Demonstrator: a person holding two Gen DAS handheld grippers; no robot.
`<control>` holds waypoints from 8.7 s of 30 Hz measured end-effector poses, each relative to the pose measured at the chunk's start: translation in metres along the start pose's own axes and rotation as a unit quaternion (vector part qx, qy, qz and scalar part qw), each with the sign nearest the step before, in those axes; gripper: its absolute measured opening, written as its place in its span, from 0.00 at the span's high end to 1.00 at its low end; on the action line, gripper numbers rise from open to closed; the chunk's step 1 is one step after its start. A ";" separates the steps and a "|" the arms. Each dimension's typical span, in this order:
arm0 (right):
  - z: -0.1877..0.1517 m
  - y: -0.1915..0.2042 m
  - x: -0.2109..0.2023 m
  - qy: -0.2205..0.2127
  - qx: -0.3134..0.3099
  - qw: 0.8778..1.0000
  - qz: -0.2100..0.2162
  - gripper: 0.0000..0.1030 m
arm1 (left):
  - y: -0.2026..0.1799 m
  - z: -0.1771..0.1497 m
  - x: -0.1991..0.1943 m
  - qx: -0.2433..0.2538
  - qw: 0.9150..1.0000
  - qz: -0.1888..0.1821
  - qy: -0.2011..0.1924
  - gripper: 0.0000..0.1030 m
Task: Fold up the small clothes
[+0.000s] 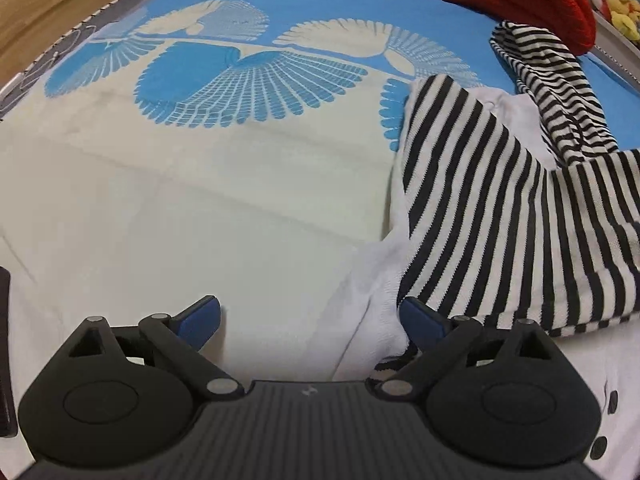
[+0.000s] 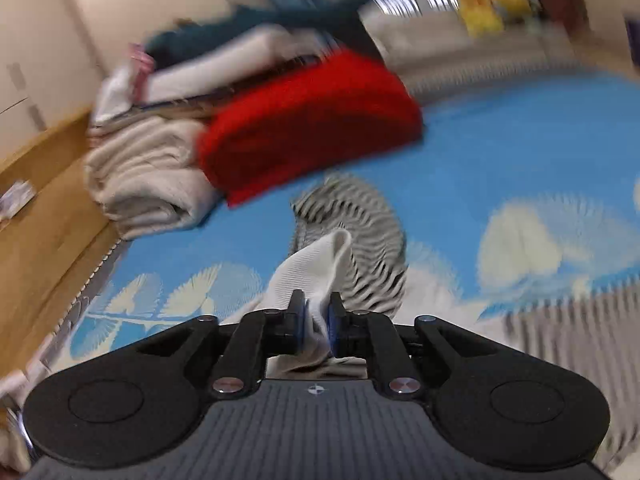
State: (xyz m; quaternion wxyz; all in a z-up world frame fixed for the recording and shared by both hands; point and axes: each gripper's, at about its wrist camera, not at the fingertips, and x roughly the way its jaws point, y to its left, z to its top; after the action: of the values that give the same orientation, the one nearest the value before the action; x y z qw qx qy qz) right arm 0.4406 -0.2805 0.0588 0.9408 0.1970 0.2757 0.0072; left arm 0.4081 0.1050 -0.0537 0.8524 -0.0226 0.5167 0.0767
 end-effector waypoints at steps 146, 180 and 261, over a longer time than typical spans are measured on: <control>-0.083 0.035 -0.025 -0.059 -0.241 0.969 -0.010 0.25 | -0.045 -0.062 -0.074 -0.007 0.996 0.028 -0.087 0.00; -0.118 -0.046 -0.011 0.117 -0.070 0.968 -0.208 0.11 | -0.227 -0.061 -0.037 0.262 0.940 -0.188 -0.115 0.02; -0.136 -0.035 0.019 0.175 -0.102 0.955 -0.216 0.10 | -0.083 -0.004 -0.020 0.113 0.990 -0.028 -0.078 0.00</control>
State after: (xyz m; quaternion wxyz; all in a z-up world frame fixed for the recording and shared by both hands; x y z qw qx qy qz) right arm 0.3821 -0.2609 -0.0693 0.8718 0.0309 0.4701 -0.1339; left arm 0.4087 0.0209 -0.0411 0.8889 0.0653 0.4535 -0.0049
